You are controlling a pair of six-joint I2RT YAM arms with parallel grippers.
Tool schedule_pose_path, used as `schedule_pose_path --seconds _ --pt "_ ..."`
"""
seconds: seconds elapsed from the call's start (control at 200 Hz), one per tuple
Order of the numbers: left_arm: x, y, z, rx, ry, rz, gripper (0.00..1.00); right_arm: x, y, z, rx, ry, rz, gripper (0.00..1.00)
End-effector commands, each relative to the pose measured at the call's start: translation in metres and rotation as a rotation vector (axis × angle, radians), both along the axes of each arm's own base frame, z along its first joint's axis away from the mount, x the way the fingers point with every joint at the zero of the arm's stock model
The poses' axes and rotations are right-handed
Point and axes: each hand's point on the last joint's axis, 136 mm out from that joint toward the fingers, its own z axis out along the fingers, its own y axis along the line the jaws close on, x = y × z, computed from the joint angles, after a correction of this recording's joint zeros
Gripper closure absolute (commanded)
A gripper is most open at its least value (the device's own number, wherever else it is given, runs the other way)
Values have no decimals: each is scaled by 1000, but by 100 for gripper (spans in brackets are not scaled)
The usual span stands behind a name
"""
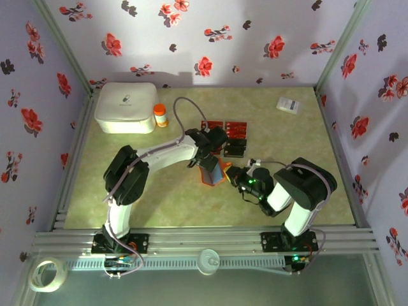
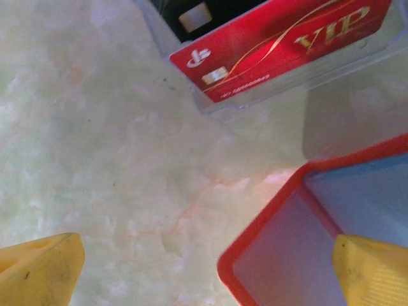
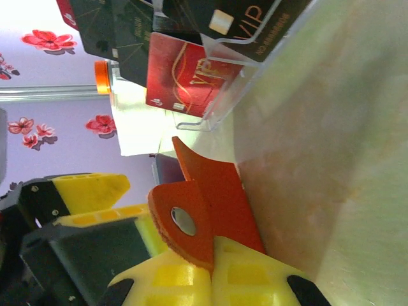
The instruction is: Put the credit cards into the card holder
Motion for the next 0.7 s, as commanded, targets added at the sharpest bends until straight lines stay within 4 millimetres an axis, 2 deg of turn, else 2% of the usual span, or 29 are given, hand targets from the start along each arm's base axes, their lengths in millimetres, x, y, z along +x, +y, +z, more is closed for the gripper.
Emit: schedule_pose_path --seconds 0.0,0.04,0.195,0.29,0.54,0.615,0.63,0.65,0.695 --pt "0 -12 -4 -17 10 3 0 -4 -6 -9 -17 29 -26 100" --pt "0 -14 -5 -17 13 0 0 -6 -7 -11 -20 35 -30 99" --pt "-2 -15 -10 -5 21 -9 0 -8 -10 -9 -16 35 -37 68" --pt "-2 -15 -11 -3 22 -11 0 -8 -15 -7 -16 35 -52 57" --pt "-3 -19 -13 -3 15 -42 0 -12 -30 2 -117 30 -77 52" --pt "-3 -21 -12 -5 10 -56 0 -15 -38 8 -224 28 -78 50" --pt "-3 -21 -13 -4 11 -58 0 -14 -40 15 -240 12 -80 49" --pt "-3 -21 -12 -6 9 -61 0 -18 -45 14 -291 22 -81 48" --pt "-3 -22 -12 -8 5 -67 0 -20 -58 26 -374 10 -107 48"
